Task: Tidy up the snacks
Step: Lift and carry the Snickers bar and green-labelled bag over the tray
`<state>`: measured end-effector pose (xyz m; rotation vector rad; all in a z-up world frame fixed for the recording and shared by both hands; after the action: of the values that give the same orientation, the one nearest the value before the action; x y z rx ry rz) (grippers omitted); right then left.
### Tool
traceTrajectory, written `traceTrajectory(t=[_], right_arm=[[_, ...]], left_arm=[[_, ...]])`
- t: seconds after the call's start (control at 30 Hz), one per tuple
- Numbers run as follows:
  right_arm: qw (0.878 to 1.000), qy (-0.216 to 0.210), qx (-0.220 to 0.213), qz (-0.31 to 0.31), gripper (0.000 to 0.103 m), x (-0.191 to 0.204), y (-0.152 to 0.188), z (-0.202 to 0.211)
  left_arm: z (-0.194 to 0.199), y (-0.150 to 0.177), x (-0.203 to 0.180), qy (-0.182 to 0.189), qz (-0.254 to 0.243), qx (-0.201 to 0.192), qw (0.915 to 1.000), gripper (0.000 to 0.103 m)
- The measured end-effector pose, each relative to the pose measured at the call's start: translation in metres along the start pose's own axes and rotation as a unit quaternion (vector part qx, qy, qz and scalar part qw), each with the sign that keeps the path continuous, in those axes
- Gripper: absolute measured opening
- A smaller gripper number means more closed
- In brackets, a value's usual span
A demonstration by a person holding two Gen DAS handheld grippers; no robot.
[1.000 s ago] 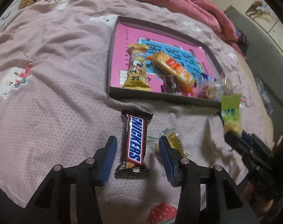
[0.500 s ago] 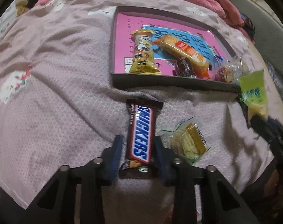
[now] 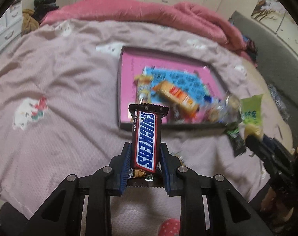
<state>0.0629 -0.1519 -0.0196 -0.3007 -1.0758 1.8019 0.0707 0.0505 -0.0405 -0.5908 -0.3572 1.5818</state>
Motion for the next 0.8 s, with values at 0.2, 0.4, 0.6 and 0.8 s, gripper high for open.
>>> traceTrajectory(t=[0.2,0.4,0.6,0.8], right_arm=[[1.0,0.019,-0.015,-0.017,0.032,-0.014,-0.012,0.006],[0.998,0.037,-0.025,-0.037,0.032,-0.03,-0.021,0.009],[0.996,0.046,-0.028,-0.073,0.033,-0.05,-0.03,0.007],[0.993,0.06,-0.025,-0.1,0.033,-0.069,-0.034,0.0]], left_arm=[[0.011,-0.019,-0.008,0.007,-0.002,-0.02,0.9998,0.029],[0.01,-0.034,-0.017,0.013,-0.007,-0.031,0.9994,0.029],[0.002,-0.046,-0.024,0.014,-0.007,-0.035,0.9992,0.029],[-0.01,-0.055,-0.03,0.018,-0.01,-0.033,0.9993,0.029]])
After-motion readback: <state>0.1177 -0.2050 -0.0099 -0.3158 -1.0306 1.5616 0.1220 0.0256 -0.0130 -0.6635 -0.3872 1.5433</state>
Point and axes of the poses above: each gripper's, at about its wrist camera, not at the fingertips, and z roughly against the way its jaws point, x to its left, y to its underside, the point moved 5 cm from there along -z, roughly the way its jaws point, and after that the axes turned 8 degrees about -z, right-handed, at the moved point
